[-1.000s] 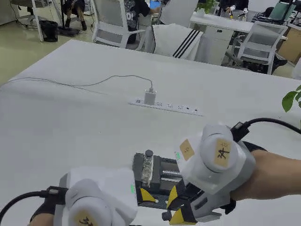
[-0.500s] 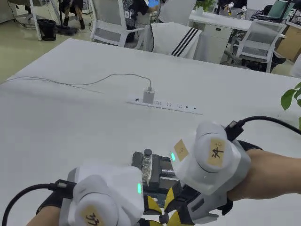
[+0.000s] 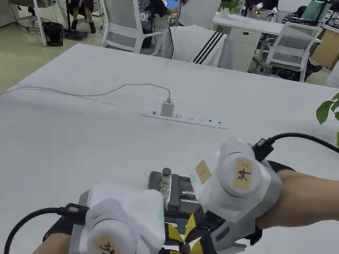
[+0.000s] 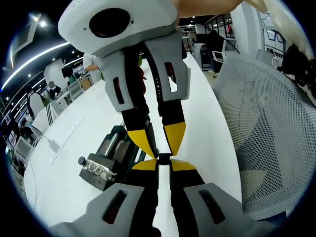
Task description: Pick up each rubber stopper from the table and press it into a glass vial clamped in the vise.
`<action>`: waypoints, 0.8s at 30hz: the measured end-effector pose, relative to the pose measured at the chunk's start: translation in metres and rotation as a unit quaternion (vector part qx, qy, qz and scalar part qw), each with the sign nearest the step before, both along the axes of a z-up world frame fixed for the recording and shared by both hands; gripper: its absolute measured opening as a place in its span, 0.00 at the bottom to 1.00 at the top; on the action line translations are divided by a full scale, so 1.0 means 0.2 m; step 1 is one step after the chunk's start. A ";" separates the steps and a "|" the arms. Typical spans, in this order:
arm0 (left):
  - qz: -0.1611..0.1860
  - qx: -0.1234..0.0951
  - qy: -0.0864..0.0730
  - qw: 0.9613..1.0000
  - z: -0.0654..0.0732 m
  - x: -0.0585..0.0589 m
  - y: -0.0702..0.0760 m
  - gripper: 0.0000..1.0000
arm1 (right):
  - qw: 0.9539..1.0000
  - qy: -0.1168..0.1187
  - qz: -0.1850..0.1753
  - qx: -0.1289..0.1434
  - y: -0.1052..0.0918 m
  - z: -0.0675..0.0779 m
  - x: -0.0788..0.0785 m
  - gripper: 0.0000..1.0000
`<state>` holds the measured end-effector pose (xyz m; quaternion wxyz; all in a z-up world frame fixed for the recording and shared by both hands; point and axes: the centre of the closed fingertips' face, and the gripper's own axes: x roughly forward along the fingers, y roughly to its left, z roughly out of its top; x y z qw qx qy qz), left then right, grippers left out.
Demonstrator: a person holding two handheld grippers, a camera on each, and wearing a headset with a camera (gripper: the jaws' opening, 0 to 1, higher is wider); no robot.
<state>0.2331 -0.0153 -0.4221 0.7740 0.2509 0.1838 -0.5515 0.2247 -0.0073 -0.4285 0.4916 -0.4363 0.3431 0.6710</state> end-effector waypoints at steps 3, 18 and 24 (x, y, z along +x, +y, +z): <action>0.014 -0.019 0.011 1.000 0.01 0.00 0.01 0.04 | 1.000 0.004 -0.004 0.011 0.00 0.01 0.00 0.08; 0.081 -0.153 0.091 0.981 0.05 0.02 0.09 0.04 | 0.985 0.057 -0.088 0.133 0.02 0.13 0.03 0.16; 0.075 -0.179 0.103 0.976 0.10 0.01 0.09 0.04 | 0.985 0.060 -0.088 0.140 0.03 0.12 0.01 0.16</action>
